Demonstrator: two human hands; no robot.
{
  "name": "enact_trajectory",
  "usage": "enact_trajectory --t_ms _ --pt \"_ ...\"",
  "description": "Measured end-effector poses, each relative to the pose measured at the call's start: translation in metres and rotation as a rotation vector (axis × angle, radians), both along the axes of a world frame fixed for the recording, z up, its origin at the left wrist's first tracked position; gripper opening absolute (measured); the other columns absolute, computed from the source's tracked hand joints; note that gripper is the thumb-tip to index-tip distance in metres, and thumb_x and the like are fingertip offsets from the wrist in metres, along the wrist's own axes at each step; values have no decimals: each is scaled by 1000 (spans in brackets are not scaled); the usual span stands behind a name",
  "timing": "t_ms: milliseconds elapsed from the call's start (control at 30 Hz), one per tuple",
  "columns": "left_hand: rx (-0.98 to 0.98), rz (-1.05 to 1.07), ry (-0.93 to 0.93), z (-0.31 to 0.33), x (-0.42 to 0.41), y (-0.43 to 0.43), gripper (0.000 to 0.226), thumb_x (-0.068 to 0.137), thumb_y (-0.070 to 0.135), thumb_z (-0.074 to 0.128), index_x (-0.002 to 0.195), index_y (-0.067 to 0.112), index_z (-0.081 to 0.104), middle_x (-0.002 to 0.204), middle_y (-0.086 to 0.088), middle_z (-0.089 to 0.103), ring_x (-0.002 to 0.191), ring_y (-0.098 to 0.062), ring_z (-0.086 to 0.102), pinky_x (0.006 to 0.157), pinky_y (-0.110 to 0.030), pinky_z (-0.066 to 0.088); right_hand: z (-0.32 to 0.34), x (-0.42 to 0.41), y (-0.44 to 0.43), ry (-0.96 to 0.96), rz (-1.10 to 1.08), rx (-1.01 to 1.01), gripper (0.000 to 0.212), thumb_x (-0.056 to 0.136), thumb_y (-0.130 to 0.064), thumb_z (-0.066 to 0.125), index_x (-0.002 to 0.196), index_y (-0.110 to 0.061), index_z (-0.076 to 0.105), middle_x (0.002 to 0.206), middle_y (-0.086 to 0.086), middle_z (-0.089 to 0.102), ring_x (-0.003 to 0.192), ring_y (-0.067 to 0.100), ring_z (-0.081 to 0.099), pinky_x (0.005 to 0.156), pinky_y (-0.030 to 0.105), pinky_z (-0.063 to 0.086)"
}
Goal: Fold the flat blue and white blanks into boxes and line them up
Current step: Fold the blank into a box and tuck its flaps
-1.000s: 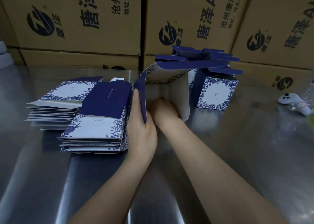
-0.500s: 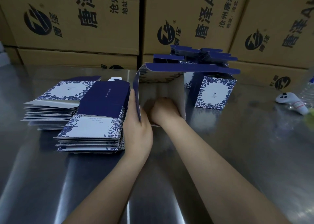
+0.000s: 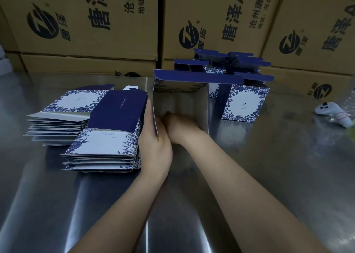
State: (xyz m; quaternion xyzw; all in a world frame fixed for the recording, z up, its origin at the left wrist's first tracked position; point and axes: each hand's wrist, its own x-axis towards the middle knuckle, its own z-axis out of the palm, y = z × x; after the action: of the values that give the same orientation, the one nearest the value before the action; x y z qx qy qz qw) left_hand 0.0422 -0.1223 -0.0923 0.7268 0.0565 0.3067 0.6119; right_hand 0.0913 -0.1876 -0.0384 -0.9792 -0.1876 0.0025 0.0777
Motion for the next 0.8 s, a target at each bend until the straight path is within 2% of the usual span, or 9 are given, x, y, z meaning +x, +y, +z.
enact_trajectory --t_ms 100,200,267,333,433,600,700,767,800 --pt "-1 -4 1 0 0 0 44 105 22 34 149 20 40 142 -11 54 133 -27 48 110 -47 38 -1 1 1 -40 -4 12 32 103 -29 35 115 -8 56 116 13 60 100 26 58 73 31 37" --pt "0 -23 -32 2 -4 0 56 96 38 34 151 28 37 142 -2 55 132 -20 49 108 -38 40 -3 -4 2 -102 -9 51 31 103 -25 34 107 -8 60 109 12 62 85 19 50 71 28 33" --pt "0 -26 -39 3 -5 0 63 90 42 31 152 31 35 143 2 55 131 -16 50 107 -35 41 -4 -4 2 -88 -14 51 32 103 -26 34 107 -8 61 109 12 62 91 23 56 72 29 34" --pt "-4 -18 -28 2 -4 0 56 97 36 34 152 26 36 143 -3 55 132 -19 49 110 -40 39 -4 -1 2 -31 -27 60 34 104 -29 33 110 -10 61 111 12 62 100 27 58 73 30 35" --pt "-8 -10 -2 1 -1 1 44 106 21 33 150 19 39 142 -10 54 134 -25 47 111 -47 37 -4 3 3 26 -29 56 35 104 -33 33 111 -11 60 112 12 62 98 26 57 73 30 35" --pt "15 -16 -28 3 -4 0 53 98 35 33 150 26 38 141 -5 55 131 -21 49 109 -40 39 -3 2 3 -137 21 87 31 103 -27 37 105 -9 62 106 11 62 97 25 59 71 28 33" --pt "11 -15 -29 0 -3 0 50 100 29 36 150 26 39 141 -4 55 131 -21 49 107 -36 40 -2 4 4 -87 93 143 30 103 -27 38 119 -11 57 116 13 61 104 27 58 78 30 40" --pt "-1 -7 -14 -1 -1 0 45 105 20 36 150 24 40 143 -6 54 134 -22 47 110 -39 37 -2 8 6 -12 112 154 33 102 -29 39 129 -13 48 123 12 57 109 28 56 88 34 45" --pt "-12 -1 -7 -1 0 1 45 105 19 35 150 22 40 145 -7 53 135 -23 46 112 -41 36 -2 11 7 11 104 141 34 102 -31 40 131 -14 45 124 12 56 107 28 55 87 34 44"
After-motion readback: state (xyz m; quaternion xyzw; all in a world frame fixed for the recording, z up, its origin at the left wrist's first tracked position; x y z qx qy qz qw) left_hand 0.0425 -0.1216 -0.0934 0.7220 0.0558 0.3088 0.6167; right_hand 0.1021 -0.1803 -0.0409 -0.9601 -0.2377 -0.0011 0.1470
